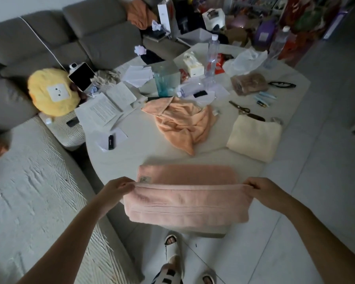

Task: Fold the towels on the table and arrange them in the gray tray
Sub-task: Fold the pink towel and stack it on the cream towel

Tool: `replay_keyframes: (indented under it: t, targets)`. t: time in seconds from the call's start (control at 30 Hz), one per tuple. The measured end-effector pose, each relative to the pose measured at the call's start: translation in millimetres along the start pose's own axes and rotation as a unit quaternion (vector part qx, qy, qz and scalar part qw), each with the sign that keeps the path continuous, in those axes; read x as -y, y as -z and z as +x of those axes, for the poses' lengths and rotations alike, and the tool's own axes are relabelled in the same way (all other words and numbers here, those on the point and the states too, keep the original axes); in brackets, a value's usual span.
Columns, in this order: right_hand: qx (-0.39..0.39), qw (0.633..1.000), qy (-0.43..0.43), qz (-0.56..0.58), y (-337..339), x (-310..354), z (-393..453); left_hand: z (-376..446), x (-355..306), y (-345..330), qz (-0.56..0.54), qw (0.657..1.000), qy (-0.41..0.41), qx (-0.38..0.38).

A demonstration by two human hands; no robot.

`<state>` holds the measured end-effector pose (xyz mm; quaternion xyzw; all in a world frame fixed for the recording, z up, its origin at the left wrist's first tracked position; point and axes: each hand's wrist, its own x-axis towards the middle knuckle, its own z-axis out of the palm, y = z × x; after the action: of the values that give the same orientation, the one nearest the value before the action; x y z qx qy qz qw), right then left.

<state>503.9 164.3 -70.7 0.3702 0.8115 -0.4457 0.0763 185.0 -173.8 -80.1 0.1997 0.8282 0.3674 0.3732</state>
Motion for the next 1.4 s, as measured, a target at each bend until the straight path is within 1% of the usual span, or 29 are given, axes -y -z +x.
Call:
replay_keyframes:
  t: [0.07,0.13,0.2,0.27,0.33,0.4,0.53,0.6,0.7,0.8,0.87,1.03,1.07,1.17,1.23,1.3,1.33,1.37,1.4]
  targets:
    - [-0.047,0.999,-0.003,-0.019,-8.5,0.0,25.3,24.0,2.3,-5.9,-0.03,0.999,-0.001,-0.029]
    - [-0.091,0.995,-0.011,-0.03,-20.8,-1.5,56.0,53.4,5.8,-14.3,-0.027,0.997,-0.017,-0.077]
    - [-0.127,0.991,-0.036,-0.027,-34.6,-5.9,84.6,81.1,9.8,-22.3,-0.046,0.992,-0.015,-0.118]
    - [-0.153,0.986,-0.06,-0.011,-45.5,-10.9,107.5,107.2,14.6,-30.4,-0.062,0.988,-0.01,-0.142]
    - [-0.183,0.98,-0.08,0.009,-54.1,-13.5,120.7,125.0,19.6,-38.8,-0.042,0.986,-0.007,-0.158]
    - [-0.219,0.972,-0.084,0.023,-60.8,-14.1,127.3,135.3,23.5,-46.5,0.0,0.984,-0.005,-0.176]
    - [-0.281,0.955,-0.055,0.072,-71.1,-9.1,126.1,141.7,27.2,-54.8,0.013,0.975,-0.003,-0.222]
    - [-0.285,0.953,-0.053,0.085,-73.1,-6.6,126.7,141.0,27.0,-56.6,0.016,0.972,-0.001,-0.234]
    - [-0.287,0.95,-0.067,0.106,-75.7,-3.1,130.3,139.3,27.3,-57.5,0.04,0.972,-0.001,-0.231]
    - [-0.321,0.937,-0.066,0.122,-77.3,0.9,133.8,141.3,23.7,-53.8,0.034,0.969,-0.023,-0.243]
    - [-0.325,0.936,-0.063,0.116,-80.3,1.0,135.4,141.1,23.1,-54.5,0.033,0.967,-0.041,-0.248]
    - [-0.368,0.923,-0.026,0.108,-80.6,4.0,143.1,148.6,32.7,-58.6,0.002,0.962,-0.046,-0.27]
    - [-0.368,0.924,-0.03,0.101,-81.2,2.8,144.7,150.5,36.3,-60.1,0.015,0.962,-0.042,-0.268]
    - [-0.334,0.938,-0.073,0.06,-88.8,-4.6,147.3,152.3,39.0,-68.0,0.074,0.966,-0.048,-0.243]
    - [-0.342,0.933,-0.102,0.032,-91.6,1.0,150.5,150.1,32.5,-69.4,0.081,0.966,-0.055,-0.24]
    - [-0.377,0.917,-0.121,-0.052,-98.7,17.4,151.6,143.9,31.8,-68.7,0.115,0.953,-0.086,-0.267]
    - [-0.385,0.913,-0.102,-0.086,-107.6,29.5,150.0,137.8,32.3,-70.0,0.153,0.941,-0.115,-0.278]
    - [-0.374,0.919,-0.057,-0.111,-121.7,44.3,146.5,129.3,32.7,-73.2,0.193,0.929,-0.16,-0.271]
    - [-0.342,0.93,0.003,-0.133,-140.2,60.5,142.1,120.2,32.7,-80.2,0.224,0.92,-0.211,-0.242]
